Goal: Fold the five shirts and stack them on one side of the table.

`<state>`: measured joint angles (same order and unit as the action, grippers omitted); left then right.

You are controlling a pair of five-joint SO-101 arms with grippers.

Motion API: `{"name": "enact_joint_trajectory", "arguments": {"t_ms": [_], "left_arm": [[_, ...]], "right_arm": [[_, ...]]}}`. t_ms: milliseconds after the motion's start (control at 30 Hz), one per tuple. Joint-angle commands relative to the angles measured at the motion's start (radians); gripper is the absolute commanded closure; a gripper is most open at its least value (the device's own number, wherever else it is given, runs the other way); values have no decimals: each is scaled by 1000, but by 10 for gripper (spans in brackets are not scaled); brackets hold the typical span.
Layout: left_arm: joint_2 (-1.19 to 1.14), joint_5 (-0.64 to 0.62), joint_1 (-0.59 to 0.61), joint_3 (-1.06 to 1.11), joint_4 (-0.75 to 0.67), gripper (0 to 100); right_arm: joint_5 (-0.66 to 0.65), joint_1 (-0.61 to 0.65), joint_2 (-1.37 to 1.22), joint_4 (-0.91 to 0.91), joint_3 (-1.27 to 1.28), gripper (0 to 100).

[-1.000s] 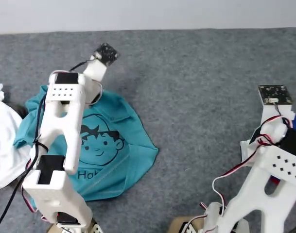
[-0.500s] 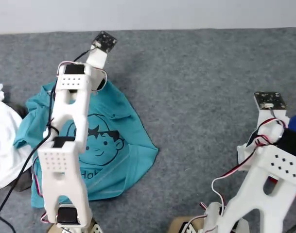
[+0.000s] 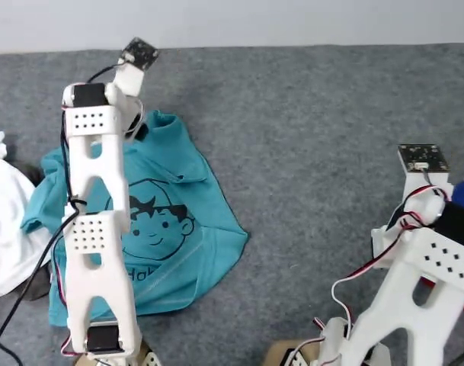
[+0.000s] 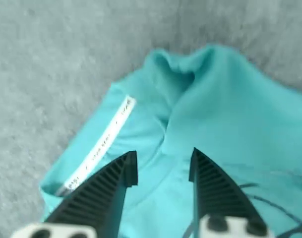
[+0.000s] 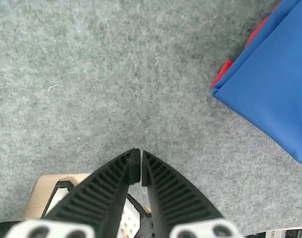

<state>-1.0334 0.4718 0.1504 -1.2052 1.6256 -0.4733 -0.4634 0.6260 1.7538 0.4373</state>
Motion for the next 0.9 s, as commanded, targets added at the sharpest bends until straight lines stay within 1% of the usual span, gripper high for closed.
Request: {"name": "enact_joint_trajectory", "arguments": {"t_ms": [0,300,367,600,767,867], "left_arm": [[-40,15,2,-48,17,819],[-124,5,-41,-50,-51,819],[-120,-15,-34,-50,-68,819],[-66,-18,-15,-50,-74,819],[-58,-18,15,-45,-141,820],[-71,-20,21,-33,-150,821]], "right_arm": [[-5,1,18,12,-5,989],[-8,1,18,12,-5,989],[-8,1,18,12,-5,989],[-8,1,18,12,-5,989],[-8,1,18,12,-5,989],[-8,1,18,12,-5,989]]}}
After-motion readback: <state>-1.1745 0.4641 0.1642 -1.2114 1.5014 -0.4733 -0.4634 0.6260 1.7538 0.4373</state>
